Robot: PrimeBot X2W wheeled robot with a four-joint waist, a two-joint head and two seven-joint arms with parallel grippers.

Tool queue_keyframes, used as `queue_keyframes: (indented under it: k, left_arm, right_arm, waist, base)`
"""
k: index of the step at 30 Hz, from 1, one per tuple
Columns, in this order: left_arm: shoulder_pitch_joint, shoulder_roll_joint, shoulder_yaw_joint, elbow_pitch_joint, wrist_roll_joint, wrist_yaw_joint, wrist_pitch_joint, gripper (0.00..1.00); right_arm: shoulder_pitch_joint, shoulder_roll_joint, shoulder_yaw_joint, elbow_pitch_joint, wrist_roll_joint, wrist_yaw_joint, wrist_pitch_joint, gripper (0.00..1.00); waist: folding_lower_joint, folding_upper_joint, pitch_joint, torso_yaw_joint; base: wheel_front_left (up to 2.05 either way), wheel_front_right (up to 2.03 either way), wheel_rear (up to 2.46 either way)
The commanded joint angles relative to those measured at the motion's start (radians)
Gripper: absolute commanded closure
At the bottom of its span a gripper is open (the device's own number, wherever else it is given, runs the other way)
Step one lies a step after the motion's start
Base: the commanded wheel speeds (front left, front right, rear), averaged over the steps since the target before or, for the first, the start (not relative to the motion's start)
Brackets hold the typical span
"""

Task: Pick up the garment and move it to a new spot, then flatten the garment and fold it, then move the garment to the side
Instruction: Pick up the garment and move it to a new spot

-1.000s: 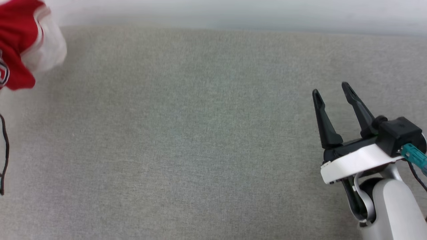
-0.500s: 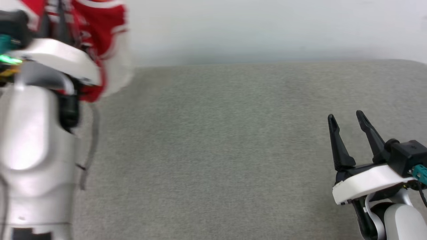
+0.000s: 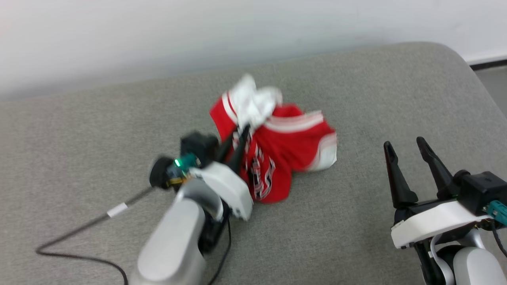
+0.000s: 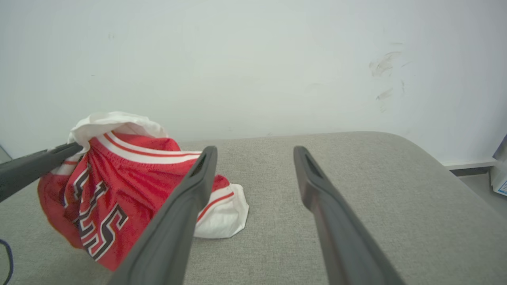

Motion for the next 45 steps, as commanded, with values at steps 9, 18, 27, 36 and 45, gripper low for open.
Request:
queue_keyframes:
  k: [9, 18, 27, 36, 45]
  left_arm:
    - [0.189, -0.003, -0.101, 0.013, 0.005, 0.033, -0.016, 0.0]
    - [0.205, 0.007, -0.085, -0.13, 0.035, 0.095, -0.131, 0.0]
    - [0.307, 0.108, 0.079, -0.243, -0.005, 0.215, -0.151, 0.0]
    - [0.418, 0.153, 0.089, -0.283, -0.023, 0.224, -0.115, 0.0]
    - [0.438, 0.156, 0.079, -0.302, -0.028, 0.237, -0.098, 0.0]
  right_arm:
    - [-0.013, 0.003, 0.015, 0.041, 0.03, 0.0, -0.032, 0.0]
    - [0.024, 0.002, -0.021, 0.046, 0.008, 0.0, -0.025, 0.0]
    - [0.097, 0.002, -0.05, -0.004, -0.006, 0.0, 0.023, 0.0]
    - [0.169, 0.002, -0.052, -0.021, 0.001, 0.0, 0.048, 0.0]
    - [0.181, 0.002, -0.043, -0.043, 0.003, 0.0, 0.062, 0.0]
  waist:
    - [0.0001, 0.0, 0.048, -0.016]
    - [0.0001, 0.0, -0.03, 0.078]
    - [0.0001, 0.0, -0.099, 0.168]
    - [0.0001, 0.0, -0.149, 0.161]
    - [0.0001, 0.0, -0.154, 0.151]
  base:
    - [0.0, 0.0, 0.0]
    - [0.0, 0.0, 0.0]
    - [0.0, 0.0, 0.0]
    - [0.0, 0.0, 0.0]
    - [0.0, 0.0, 0.0]
